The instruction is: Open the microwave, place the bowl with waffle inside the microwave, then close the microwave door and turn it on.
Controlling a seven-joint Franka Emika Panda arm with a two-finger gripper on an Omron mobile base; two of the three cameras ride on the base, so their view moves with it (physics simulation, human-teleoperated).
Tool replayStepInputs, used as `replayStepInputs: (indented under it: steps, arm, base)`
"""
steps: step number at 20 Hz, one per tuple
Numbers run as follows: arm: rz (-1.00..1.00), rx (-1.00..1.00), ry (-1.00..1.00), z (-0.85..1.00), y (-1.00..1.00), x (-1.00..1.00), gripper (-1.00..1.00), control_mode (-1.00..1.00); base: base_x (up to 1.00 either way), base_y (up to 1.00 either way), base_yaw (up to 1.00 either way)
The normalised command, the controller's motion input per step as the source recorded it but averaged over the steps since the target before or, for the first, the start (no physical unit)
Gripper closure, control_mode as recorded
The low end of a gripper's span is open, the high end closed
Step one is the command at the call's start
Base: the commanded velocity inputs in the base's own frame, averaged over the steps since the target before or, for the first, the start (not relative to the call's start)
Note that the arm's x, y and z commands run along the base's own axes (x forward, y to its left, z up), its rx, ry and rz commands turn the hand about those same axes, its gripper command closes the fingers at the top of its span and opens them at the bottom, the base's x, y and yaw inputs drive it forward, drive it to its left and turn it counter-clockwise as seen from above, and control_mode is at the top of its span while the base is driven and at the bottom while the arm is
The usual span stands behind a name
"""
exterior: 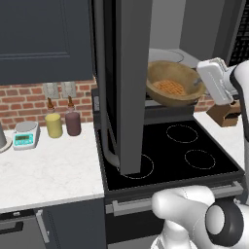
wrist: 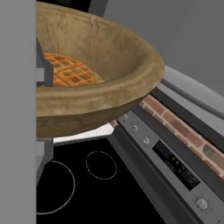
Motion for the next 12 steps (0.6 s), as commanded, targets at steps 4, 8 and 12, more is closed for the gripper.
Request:
replayStepInputs:
  steps: [4, 8, 12]
  arm:
    - [0.0, 0.0, 0.0, 0.0, -0.01, 0.01, 1.0, -1.0]
    - [0.0, 0.03, 0.0, 0.0, -0.05, 0.13, 1.0, -1.0]
    - [0.0, 0.06, 0.01, 0.14, -0.07, 0.33, 1.0, -1.0]
  base:
    - [0.0, 0.0, 0.0]
    - [0.0, 0.0, 0.0]
    - [0.0, 0.0, 0.0]
